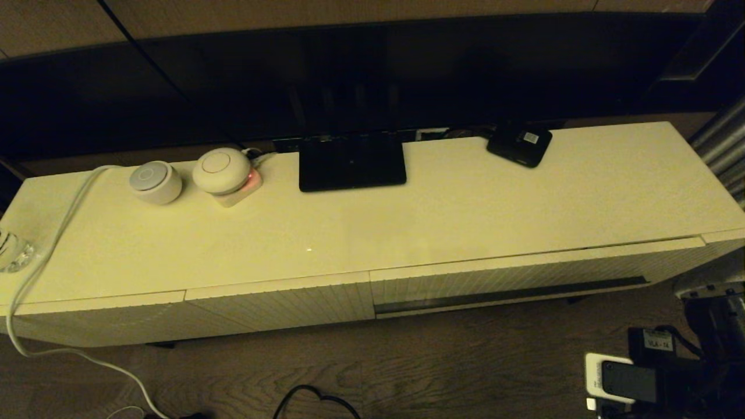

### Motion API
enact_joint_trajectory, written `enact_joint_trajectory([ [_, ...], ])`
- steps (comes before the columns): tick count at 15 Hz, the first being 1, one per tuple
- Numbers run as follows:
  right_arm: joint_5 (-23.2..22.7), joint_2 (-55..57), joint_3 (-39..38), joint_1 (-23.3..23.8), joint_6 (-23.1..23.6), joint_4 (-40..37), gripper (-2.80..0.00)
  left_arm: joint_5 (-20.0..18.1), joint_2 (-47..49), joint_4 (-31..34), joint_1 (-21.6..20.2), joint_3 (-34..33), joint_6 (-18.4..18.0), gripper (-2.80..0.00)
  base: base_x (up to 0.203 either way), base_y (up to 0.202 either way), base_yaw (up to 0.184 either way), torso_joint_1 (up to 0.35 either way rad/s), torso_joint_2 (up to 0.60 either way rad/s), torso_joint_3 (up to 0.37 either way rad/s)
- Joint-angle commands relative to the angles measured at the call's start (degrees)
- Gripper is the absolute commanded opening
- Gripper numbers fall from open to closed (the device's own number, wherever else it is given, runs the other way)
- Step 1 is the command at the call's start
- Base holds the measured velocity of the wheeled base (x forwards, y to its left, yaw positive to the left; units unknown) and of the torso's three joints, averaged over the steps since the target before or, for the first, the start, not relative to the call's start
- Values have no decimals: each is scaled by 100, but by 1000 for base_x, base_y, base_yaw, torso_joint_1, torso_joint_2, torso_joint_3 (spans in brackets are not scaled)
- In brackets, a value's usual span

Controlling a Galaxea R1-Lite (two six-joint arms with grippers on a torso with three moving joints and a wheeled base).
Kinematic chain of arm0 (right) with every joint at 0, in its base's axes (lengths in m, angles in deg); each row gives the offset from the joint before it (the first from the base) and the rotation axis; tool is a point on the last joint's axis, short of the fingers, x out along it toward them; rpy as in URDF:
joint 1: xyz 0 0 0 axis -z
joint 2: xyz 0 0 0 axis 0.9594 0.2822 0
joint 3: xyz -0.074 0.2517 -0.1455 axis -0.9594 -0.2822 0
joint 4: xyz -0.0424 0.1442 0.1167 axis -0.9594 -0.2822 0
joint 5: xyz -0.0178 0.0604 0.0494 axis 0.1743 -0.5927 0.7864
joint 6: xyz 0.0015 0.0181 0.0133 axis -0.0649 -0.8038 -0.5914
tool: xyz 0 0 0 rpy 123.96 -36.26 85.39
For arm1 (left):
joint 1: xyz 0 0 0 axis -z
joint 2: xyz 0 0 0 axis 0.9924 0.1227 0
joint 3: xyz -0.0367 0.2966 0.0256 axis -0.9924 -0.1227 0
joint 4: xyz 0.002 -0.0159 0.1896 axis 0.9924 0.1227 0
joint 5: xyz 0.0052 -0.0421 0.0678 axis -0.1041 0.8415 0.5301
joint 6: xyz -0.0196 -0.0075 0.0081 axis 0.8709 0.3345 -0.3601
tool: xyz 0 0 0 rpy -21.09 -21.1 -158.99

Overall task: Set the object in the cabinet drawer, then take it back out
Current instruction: Open the drawer

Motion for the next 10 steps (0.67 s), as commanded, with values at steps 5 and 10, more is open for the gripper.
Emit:
enact_joint_trajectory([
  [5,-417,1454,277,-30,41,545,0,0,0,0,-2,-18,1,-280,0,0,0,0,0,0],
  [10,-475,2101,325,-228,39,1294,0,0,0,0,-2,-18,1,-280,0,0,0,0,0,0],
])
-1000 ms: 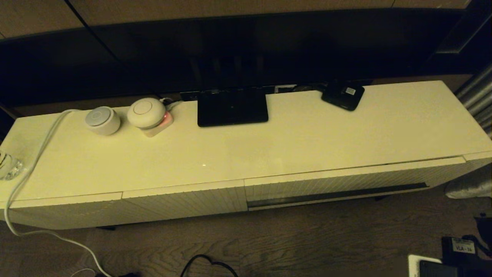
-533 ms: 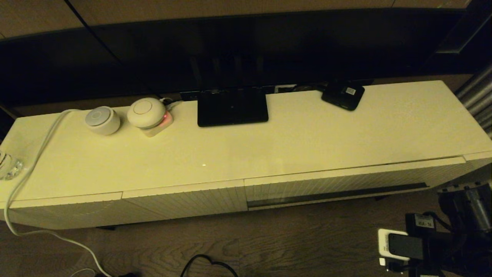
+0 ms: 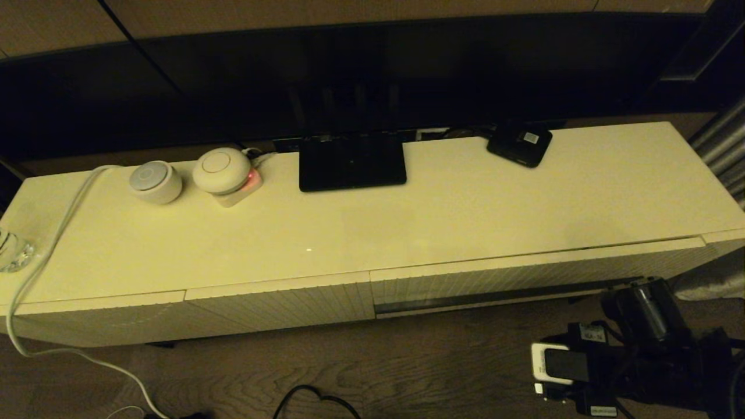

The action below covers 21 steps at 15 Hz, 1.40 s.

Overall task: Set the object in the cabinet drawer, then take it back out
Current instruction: Open the drawer

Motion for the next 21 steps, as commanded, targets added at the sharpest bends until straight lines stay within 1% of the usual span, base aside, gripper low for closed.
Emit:
enact_joint_trajectory([
  [1,-12,494,81,-89,54,435,0,0,0,0,-4,-18,1,-280,0,0,0,0,0,0],
  [3,-102,606,187,-101,233,454,0,0,0,0,-4,-18,1,-280,0,0,0,0,0,0],
  [10,-151,526,286,46,1855,464,0,0,0,0,-4,-18,1,-280,0,0,0,0,0,0],
  [12,-156,628,290,97,2162,472,0,0,0,0,-4,-18,1,-280,0,0,0,0,0,0],
  [15,-141,940,386,226,2184,473,0,0,0,0,-4,-18,1,-280,0,0,0,0,0,0],
  [21,-87,1405,875,430,2131,473,0,0,0,0,-4,-18,1,-280,0,0,0,0,0,0],
])
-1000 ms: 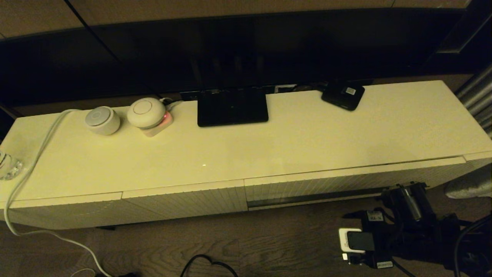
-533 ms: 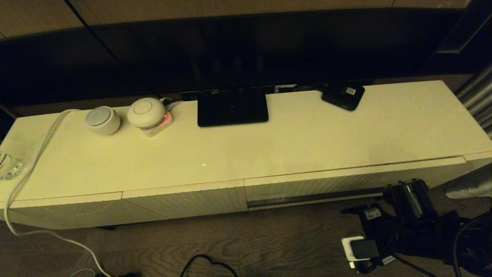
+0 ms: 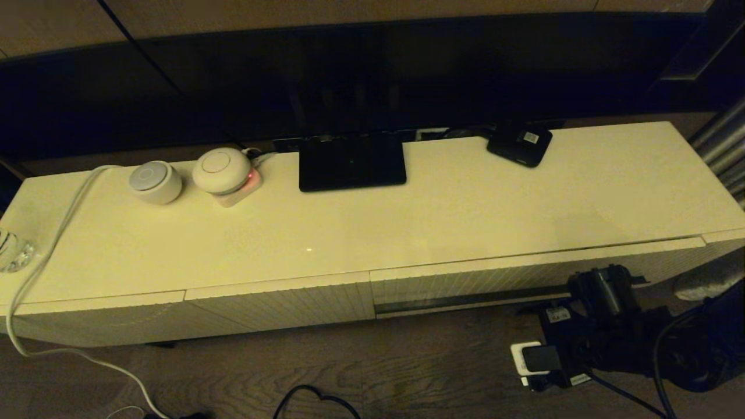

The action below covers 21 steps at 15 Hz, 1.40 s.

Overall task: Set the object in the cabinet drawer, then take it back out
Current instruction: Open the drawer

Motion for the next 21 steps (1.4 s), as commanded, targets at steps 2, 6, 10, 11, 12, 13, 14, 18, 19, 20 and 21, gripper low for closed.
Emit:
enact_joint_trajectory([
  [2,1,236,173,104,34,23,0,0,0,0,-2,-18,-8,-280,0,0,0,0,0,0],
  [6,18,518,308,228,-173,258,0,0,0,0,-2,-18,1,-280,0,0,0,0,0,0],
  [10,45,643,495,231,-265,278,0,0,0,0,-2,-18,1,-280,0,0,0,0,0,0],
  [11,37,666,509,222,-299,278,0,0,0,0,-2,-18,-1,-280,0,0,0,0,0,0],
  [12,43,678,519,221,-300,286,0,0,0,0,-2,-18,1,-280,0,0,0,0,0,0],
  [13,45,703,552,221,-300,286,0,0,0,0,-2,-18,1,-280,0,0,0,0,0,0],
  [14,59,745,554,221,-329,293,0,0,0,0,-2,-18,0,-280,0,0,0,0,0,0],
  [18,194,774,659,230,-408,378,0,0,0,0,-2,-18,1,-280,0,0,0,0,0,0],
  [19,194,812,671,222,-414,383,0,0,0,0,-2,-18,1,-280,0,0,0,0,0,0],
  [20,194,804,683,221,-420,383,0,0,0,0,-2,-18,1,-280,0,0,0,0,0,0],
  [21,194,801,727,221,-423,391,0,0,0,0,-2,-18,-6,-280,0,0,0,0,0,0],
])
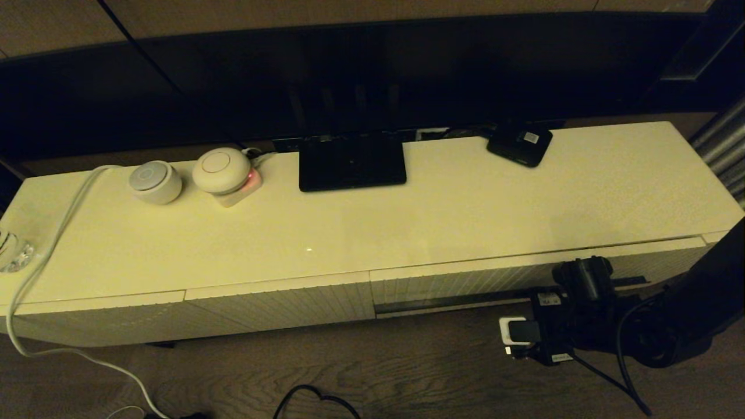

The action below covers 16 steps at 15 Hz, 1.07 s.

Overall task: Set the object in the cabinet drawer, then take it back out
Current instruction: Open the drawer

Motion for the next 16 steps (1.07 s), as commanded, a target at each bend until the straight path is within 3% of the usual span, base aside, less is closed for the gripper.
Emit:
enact_joint_trajectory([
  [1,-4,34,84,-5,43,25,0,0,0,2,-2,-18,1,-280,0,0,0,0,0,0],
  [16,-13,481,277,13,-1,412,0,0,0,2,-2,-18,1,-280,0,0,0,0,0,0],
])
